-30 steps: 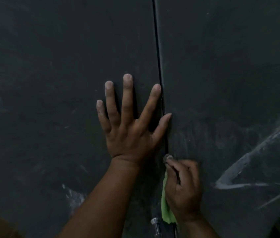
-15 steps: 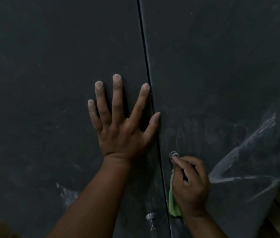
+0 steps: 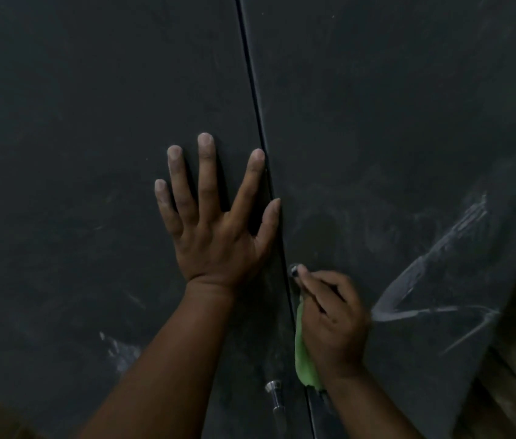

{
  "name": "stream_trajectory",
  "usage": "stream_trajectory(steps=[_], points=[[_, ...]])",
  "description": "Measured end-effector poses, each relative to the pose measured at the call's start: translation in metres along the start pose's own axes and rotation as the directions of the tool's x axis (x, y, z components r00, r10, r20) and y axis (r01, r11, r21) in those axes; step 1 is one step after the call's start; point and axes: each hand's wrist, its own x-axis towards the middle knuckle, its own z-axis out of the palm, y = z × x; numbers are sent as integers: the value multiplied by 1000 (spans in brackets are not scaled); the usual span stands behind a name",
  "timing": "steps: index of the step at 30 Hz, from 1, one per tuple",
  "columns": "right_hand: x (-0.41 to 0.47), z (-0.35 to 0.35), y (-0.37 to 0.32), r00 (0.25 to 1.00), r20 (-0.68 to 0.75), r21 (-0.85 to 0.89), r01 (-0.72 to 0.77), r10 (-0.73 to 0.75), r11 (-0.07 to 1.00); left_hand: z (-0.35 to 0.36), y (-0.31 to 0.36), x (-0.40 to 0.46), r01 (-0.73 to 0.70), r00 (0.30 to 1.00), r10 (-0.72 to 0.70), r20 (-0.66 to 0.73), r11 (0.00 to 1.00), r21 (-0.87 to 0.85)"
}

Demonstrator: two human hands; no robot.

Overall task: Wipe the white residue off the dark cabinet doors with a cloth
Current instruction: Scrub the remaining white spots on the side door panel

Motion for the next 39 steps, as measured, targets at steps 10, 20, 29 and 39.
stream_trajectory(steps=[10,20,29,39], points=[[66,12,-20,991,-128,41,32,-26,999,5,4,-17,-23,1000,23,6,1000,-10],[59,1,-8,993,-119,9,-19,20,1000,7,2,-17,-32,999,32,1,999,-1],[1,-1,-2,998,-13,-48,57,-58,997,7,1,-16,-39,999,39,-7,999,-11],[68,3,12,959,-271,36,-72,79,997,9,2,-16,-42,999,42,-20,999,-13]])
